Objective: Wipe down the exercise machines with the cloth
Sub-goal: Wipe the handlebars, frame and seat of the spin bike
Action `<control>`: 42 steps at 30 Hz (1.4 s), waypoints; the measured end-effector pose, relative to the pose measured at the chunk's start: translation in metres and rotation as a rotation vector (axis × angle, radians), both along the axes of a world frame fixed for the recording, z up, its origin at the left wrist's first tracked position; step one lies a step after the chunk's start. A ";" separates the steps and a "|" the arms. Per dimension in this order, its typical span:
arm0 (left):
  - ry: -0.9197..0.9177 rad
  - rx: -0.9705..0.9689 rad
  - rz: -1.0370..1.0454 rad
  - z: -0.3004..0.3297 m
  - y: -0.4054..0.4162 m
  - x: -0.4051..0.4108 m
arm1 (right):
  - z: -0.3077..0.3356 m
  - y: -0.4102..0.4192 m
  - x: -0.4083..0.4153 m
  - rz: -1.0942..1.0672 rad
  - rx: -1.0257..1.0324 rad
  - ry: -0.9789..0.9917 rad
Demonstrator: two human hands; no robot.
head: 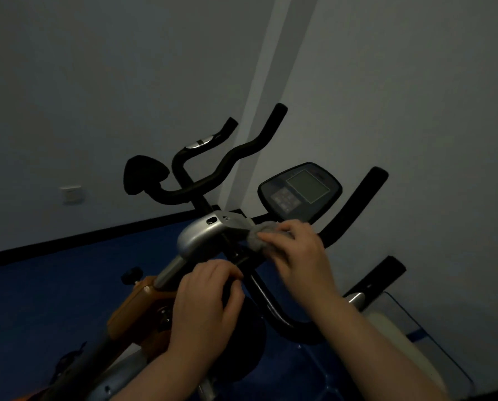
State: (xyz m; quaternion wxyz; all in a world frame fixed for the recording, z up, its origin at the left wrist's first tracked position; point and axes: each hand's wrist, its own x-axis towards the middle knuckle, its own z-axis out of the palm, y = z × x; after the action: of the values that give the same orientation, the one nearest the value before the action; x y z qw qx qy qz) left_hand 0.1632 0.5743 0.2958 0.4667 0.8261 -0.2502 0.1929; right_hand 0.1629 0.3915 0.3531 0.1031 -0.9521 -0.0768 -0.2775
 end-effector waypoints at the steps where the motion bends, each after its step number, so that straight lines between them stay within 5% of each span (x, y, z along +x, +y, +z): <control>1: 0.013 -0.013 0.015 0.006 -0.004 0.001 | -0.005 0.013 -0.002 0.053 -0.050 0.037; 4: 0.052 -0.011 0.078 0.013 -0.013 0.003 | -0.009 0.004 -0.004 0.080 -0.135 0.089; 8: -0.059 0.153 0.153 0.007 -0.015 0.000 | 0.016 -0.026 0.001 -0.124 0.025 0.054; 14: -0.061 0.217 0.205 0.002 -0.015 -0.003 | 0.008 0.011 0.010 0.130 -0.137 0.197; 19: -0.053 0.190 0.234 0.001 -0.017 -0.003 | 0.055 -0.052 0.021 -0.271 -0.045 0.337; 25: -0.045 0.158 0.243 0.000 -0.018 -0.004 | 0.028 -0.016 -0.002 -0.051 0.005 0.263; 30: -0.031 0.151 0.257 0.000 -0.019 -0.005 | 0.040 -0.036 0.009 -0.229 -0.018 0.220; 35: -0.026 0.150 0.251 -0.001 -0.019 -0.004 | 0.023 -0.010 0.006 -0.030 -0.003 0.264; 42: -0.034 0.124 0.274 -0.001 -0.018 -0.004 | 0.041 -0.024 0.015 -0.221 0.031 0.172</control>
State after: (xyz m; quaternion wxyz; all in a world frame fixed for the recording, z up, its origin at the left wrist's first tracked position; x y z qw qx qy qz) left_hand 0.1588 0.5562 0.2943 0.3796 0.8764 -0.1546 0.2528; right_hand 0.1782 0.3677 0.3945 0.0930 -0.9733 0.0420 -0.2057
